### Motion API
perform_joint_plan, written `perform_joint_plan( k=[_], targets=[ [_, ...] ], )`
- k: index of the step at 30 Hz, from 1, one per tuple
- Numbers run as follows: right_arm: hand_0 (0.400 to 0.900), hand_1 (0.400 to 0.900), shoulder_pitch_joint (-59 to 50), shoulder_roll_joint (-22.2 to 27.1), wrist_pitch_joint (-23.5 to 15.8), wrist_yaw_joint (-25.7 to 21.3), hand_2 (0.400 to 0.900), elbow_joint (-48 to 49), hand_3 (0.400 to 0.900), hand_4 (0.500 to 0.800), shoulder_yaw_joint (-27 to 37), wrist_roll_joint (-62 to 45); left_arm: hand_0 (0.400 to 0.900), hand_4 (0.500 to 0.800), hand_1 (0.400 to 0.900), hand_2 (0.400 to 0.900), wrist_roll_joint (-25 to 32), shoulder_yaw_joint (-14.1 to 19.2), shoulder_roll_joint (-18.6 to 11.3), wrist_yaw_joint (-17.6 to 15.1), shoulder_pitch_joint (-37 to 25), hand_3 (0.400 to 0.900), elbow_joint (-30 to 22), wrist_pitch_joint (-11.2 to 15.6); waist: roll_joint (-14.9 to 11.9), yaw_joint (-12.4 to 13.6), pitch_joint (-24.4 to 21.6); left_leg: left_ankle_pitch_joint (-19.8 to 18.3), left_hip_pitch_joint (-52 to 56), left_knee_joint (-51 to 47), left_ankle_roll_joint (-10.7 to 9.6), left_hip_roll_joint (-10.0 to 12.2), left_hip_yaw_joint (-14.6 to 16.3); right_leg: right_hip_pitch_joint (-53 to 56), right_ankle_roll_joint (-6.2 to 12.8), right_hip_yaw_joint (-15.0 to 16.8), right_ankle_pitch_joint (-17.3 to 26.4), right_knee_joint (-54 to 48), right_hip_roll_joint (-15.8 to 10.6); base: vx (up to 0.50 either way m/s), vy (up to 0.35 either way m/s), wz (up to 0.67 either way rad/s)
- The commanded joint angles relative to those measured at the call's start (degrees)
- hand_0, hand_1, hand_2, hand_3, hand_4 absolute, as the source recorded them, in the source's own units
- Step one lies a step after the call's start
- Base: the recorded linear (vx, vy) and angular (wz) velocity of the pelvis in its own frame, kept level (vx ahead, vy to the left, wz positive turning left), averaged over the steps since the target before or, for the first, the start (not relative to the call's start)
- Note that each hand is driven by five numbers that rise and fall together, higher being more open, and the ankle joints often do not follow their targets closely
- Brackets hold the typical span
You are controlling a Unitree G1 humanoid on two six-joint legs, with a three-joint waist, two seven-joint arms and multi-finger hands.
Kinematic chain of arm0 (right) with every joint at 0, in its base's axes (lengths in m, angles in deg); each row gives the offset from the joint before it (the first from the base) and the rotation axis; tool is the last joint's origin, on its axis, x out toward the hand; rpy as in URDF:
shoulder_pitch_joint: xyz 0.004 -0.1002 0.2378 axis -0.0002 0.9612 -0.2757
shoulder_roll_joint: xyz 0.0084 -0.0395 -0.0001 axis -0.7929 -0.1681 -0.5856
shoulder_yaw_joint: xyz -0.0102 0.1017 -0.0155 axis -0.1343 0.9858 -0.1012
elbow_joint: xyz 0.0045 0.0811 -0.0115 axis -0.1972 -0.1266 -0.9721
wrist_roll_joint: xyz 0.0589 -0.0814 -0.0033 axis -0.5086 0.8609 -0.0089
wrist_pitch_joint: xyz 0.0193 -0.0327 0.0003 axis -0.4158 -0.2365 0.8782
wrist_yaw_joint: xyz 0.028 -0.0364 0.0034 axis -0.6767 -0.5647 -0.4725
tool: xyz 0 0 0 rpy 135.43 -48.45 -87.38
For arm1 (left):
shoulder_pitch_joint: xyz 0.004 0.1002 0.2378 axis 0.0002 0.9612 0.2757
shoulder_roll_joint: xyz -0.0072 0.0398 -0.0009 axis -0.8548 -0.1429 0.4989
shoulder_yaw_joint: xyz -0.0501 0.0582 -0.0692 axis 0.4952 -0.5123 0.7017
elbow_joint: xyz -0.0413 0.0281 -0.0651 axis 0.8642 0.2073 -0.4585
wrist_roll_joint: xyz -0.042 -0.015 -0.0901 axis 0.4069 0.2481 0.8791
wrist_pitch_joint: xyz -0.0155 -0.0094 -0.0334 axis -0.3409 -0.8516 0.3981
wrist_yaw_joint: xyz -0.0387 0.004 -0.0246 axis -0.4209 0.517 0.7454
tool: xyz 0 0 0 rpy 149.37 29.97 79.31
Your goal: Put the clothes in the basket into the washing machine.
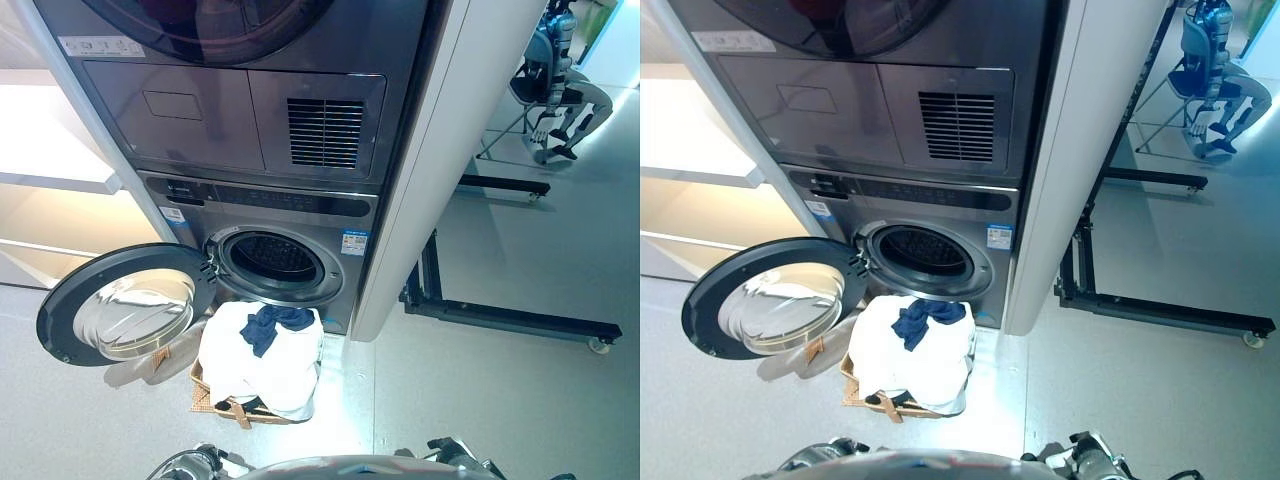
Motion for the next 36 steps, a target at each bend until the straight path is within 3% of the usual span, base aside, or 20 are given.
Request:
perform_joint_plan(
  k=[1, 16, 30, 34, 36],
  targets=[
    [0.9, 0.9, -4.67, 0.21, -0.18, -1.07, 0.9, -3.84, 0.9, 0.8, -1.91, 0.28, 0.9, 0.8, 0.9, 0.9, -1.59, -1.03, -0.2, -0.85, -2.52, 0.9, 5.18, -0.99, -2.35, -0.14, 0.24, -4.26, -1.15, 0.68, 4.09, -3.57, 0.18, -1.71, 0.82, 1.33, 0.61, 1.43, 0.19, 0.0, 0.0, 0.0],
    [0.9, 0.9, -4.1, -0.14, -0.4, -1.59, 0.9, -4.38, 0.9, 0.8, -1.73, 0.32, 0.9, 0.8, 0.9, 0.9, -0.75, -0.84, 0.09, -1.75, -1.49, 0.9, 4.53, 0.64, -1.97, 0.01, 0.02, -4.42, -0.83, 0.56, 4.05, -3.61, 0.04, -1.37, 0.82, 0.85, 0.3, 1.43, 0.11, 0.0, 0.0, 0.0],
    [0.9, 0.9, -4.09, 0.3, -0.62, -0.97, 0.9, -4.65, 0.9, 0.8, -1.72, -0.19, 0.9, 0.8, 0.9, 0.9, -0.75, -1.54, -0.41, -1.21, -1.54, 0.9, 3.37, -0.75, -1.47, -0.74, 0.36, -4.04, -0.72, 0.43, 3.41, -2.46, 0.21, -1.44, 0.08, 1.4, -0.37, 1.54, 1.59, 0.02, -0.056, -0.04],
    [0.9, 0.9, -4.15, 0.28, -0.57, -1.04, 0.9, -4.53, 0.9, 0.8, -1.88, -0.39, 0.9, 0.8, 0.9, 0.9, -0.04, -1.52, -0.36, -2.38, -1.88, 0.9, 3.06, -0.81, -1.45, -1.16, 0.59, -3.93, -1.04, 1.23, 3.19, -1.9, 0.32, -1.79, -0.66, 2.11, -0.96, 2.16, 2.56, 0.03, -0.104, -0.06],
    [0.9, 0.9, -4.56, 0.7, -0.53, -1.06, 0.9, -4.14, 0.9, 0.8, -2.04, -0.05, 0.9, 0.8, 0.9, 0.9, 0.7, -1.38, -0.41, -4.17, -2.44, 0.9, 2.6, -0.07, -2.15, -1.55, 1.26, -5.15, -3.02, 6.92, 2.72, -1.12, 0.58, -2.85, -1.6, 2.58, -1.06, 3.11, 2.8, -0.02, -0.143, -0.03]
  ],
)
